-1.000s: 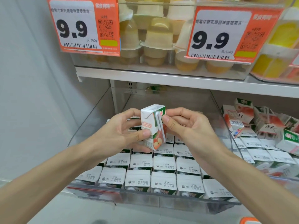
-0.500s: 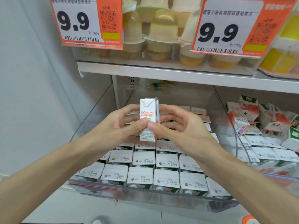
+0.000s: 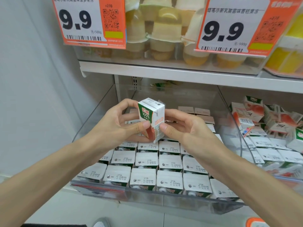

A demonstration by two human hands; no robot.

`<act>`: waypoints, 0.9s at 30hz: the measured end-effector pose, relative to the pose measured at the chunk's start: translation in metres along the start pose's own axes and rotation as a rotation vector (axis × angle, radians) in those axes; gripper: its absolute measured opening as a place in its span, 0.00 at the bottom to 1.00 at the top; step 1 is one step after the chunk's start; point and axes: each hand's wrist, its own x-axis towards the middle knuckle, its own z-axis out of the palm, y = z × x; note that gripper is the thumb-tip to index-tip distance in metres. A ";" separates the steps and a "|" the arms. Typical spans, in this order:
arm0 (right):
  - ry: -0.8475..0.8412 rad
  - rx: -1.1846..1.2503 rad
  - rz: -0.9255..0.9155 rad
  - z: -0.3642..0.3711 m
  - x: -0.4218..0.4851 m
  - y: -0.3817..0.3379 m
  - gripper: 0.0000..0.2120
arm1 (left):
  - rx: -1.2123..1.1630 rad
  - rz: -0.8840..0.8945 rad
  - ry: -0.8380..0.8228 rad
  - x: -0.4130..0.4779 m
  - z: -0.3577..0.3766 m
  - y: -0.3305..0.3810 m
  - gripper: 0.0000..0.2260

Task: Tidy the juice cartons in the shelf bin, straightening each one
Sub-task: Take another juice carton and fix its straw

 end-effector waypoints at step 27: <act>0.058 0.067 0.055 -0.004 0.001 -0.010 0.17 | 0.038 -0.014 -0.131 -0.001 0.005 -0.004 0.16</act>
